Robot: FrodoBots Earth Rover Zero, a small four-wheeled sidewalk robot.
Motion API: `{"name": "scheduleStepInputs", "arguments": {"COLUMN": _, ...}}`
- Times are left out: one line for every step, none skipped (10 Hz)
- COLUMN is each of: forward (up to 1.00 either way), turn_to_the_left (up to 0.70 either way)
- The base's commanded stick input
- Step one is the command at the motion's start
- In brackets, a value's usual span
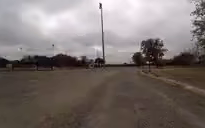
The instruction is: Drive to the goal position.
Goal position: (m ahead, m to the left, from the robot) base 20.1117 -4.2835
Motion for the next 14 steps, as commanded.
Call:
{"name": "scheduleStepInputs", "arguments": {"forward": 0.70, "turn_to_the_left": -0.01}}
{"name": "scheduleStepInputs", "arguments": {"forward": 0.70, "turn_to_the_left": -0.01}}
{"name": "scheduleStepInputs", "arguments": {"forward": 0.70, "turn_to_the_left": -0.01}}
{"name": "scheduleStepInputs", "arguments": {"forward": 0.70, "turn_to_the_left": -0.01}}
{"name": "scheduleStepInputs", "arguments": {"forward": 0.70, "turn_to_the_left": -0.01}}
{"name": "scheduleStepInputs", "arguments": {"forward": 0.70, "turn_to_the_left": -0.01}}
{"name": "scheduleStepInputs", "arguments": {"forward": 0.70, "turn_to_the_left": -0.01}}
{"name": "scheduleStepInputs", "arguments": {"forward": 0.70, "turn_to_the_left": -0.01}}
{"name": "scheduleStepInputs", "arguments": {"forward": 0.70, "turn_to_the_left": -0.01}}
{"name": "scheduleStepInputs", "arguments": {"forward": 0.70, "turn_to_the_left": -0.01}}
{"name": "scheduleStepInputs", "arguments": {"forward": 0.70, "turn_to_the_left": -0.01}}
{"name": "scheduleStepInputs", "arguments": {"forward": 0.70, "turn_to_the_left": -0.01}}
{"name": "scheduleStepInputs", "arguments": {"forward": 0.70, "turn_to_the_left": -0.01}}
{"name": "scheduleStepInputs", "arguments": {"forward": 0.70, "turn_to_the_left": -0.01}}
